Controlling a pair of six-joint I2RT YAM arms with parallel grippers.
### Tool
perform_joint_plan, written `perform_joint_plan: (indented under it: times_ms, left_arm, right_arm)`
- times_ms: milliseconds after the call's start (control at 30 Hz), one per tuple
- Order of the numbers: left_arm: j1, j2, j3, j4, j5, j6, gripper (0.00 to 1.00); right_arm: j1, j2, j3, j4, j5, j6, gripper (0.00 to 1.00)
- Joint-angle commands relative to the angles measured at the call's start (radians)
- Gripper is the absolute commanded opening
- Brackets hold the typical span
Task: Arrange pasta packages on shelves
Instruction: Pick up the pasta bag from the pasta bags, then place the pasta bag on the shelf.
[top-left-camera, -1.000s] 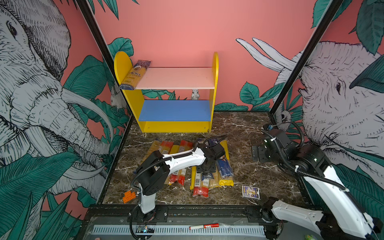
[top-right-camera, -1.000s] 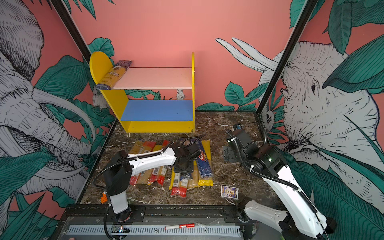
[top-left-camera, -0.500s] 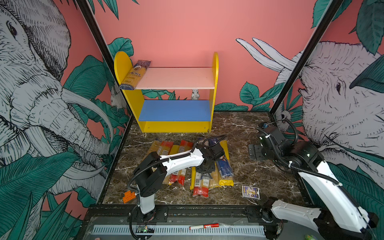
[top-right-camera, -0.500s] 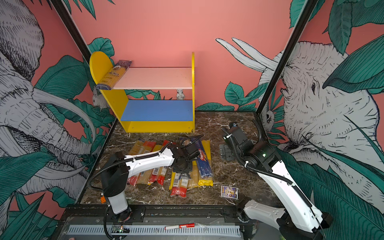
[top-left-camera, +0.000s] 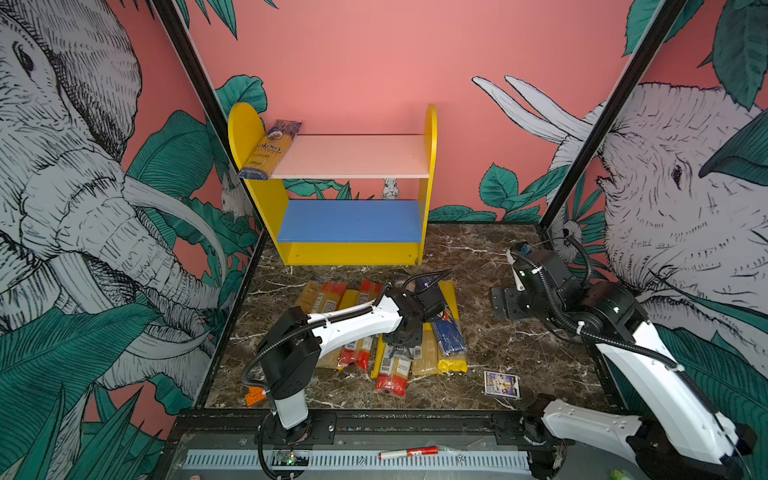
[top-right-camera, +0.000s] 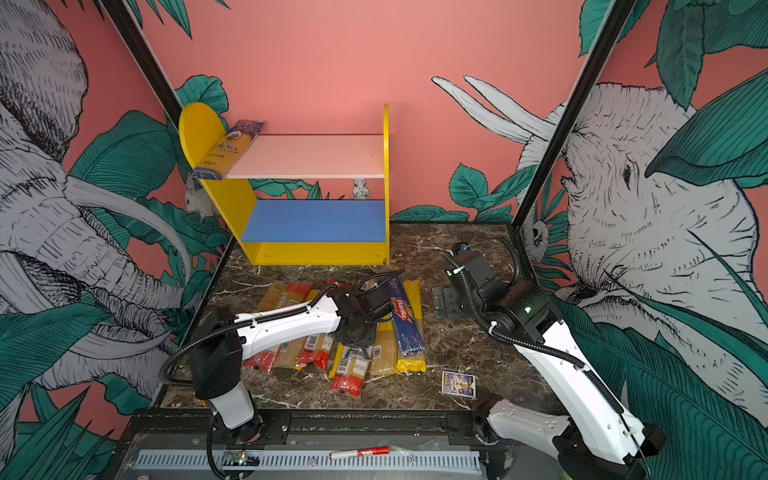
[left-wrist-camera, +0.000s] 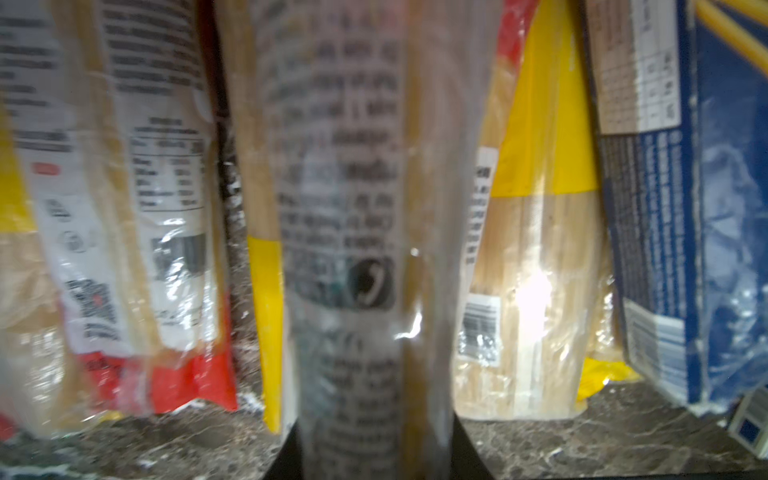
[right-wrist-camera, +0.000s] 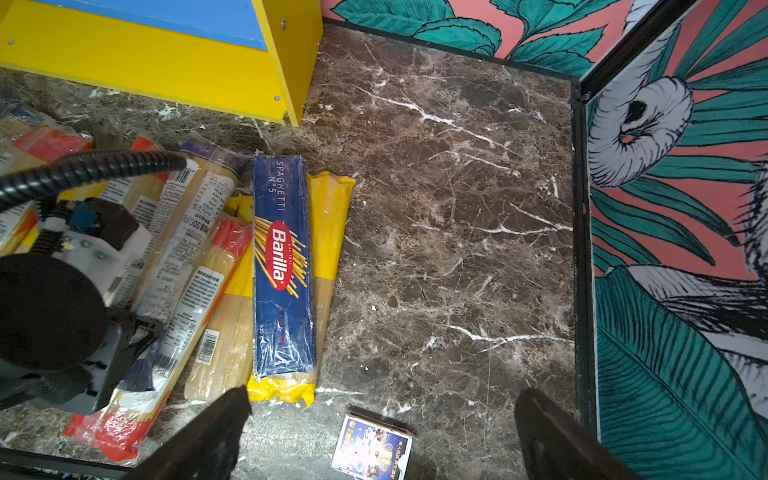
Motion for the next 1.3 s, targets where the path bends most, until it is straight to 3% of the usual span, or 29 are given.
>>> perform_joint_plan:
  times_ms: [0,300,700,967,1267]
  left_arm:
    - [0.004,-0.151,0.035,-0.053,-0.149,0.085,0.0]
    - [0.03,-0.274,0.121,-0.114,-0.218,0.192,0.0]
    - [0.065,-0.346,0.55,-0.408,-0.464,0.392,0.0]
    - [0.2,-0.251,0.892,-0.463,-0.571,0.585,0.0]
    - [0.403,-0.096,1.161,-0.283,-0.575,0.878,0.0]
  right_arm:
    - [0.004,0.021,0.036,0.052,-0.03,-0.015,0.99]
    - [0.004,0.1,0.101,0.086,-0.061,-0.041,0.99]
    - [0.004,0.202,0.23,0.102,-0.067,-0.092,0.99]
    - [0.004,0.315,0.422,0.099,-0.078,-0.152,0.99]
    - [0.004,0.471,0.603,0.126,-0.076,-0.212,0.99]
